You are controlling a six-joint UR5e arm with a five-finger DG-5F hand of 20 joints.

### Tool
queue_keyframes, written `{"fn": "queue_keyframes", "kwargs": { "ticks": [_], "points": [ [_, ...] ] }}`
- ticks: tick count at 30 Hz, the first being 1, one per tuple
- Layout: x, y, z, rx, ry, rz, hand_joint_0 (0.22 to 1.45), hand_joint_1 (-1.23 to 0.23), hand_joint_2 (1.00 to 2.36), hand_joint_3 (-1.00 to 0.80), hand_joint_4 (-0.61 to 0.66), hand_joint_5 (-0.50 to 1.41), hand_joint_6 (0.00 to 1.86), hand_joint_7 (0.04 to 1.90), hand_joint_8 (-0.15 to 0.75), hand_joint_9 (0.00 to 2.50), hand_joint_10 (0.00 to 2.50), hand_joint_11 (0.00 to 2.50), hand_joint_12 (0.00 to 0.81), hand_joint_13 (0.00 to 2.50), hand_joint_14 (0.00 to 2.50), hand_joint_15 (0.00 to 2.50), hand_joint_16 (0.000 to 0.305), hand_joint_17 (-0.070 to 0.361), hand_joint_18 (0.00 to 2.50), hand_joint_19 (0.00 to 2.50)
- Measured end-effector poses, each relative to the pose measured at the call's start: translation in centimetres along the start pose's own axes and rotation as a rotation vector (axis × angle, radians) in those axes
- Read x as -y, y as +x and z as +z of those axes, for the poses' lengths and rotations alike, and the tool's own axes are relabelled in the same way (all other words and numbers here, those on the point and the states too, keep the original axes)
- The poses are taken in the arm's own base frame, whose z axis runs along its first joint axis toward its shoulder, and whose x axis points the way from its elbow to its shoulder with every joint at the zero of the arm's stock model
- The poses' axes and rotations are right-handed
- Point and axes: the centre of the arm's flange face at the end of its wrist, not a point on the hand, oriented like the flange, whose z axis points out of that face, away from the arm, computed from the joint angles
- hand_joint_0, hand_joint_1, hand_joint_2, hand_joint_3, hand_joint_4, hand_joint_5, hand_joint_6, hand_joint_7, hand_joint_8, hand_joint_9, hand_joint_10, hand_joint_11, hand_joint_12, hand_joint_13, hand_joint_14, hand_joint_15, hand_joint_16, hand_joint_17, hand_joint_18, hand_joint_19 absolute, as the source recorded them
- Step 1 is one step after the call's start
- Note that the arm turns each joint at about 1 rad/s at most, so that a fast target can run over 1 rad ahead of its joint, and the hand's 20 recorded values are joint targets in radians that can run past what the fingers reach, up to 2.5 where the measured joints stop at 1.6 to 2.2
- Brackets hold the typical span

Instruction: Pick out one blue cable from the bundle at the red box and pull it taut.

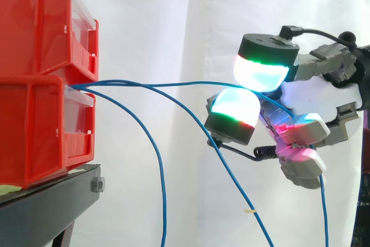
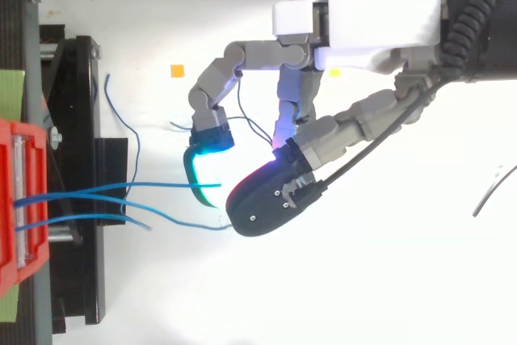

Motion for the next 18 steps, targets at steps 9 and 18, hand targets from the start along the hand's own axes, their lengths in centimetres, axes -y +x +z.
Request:
{"fn": "queue_keyframes", "kwargs": {
  "ticks": [9, 18],
  "points": [
    [1.4, 0.6, -0.2, -0.011, 0.037, 0.17, 0.61, -0.68, 1.02, -0.23, -0.09, -0.03, 0.87, 0.98, 0.381, 1.26, 0.02, 0.49, 0.371, 1.13, 0.02, 0.51, 0.054, 0.122, 1.05, 0.62],
    [4.1, 1.1, 0.6, -0.007, -0.011, 0.311, 0.61, -0.68, 1.02, -0.22, -0.11, -0.04, 0.88, 0.99, 0.352, 1.27, 0.02, 0.58, 0.376, 1.13, 0.02, 0.56, 0.054, 0.121, 1.04, 0.63]
  ]
}}
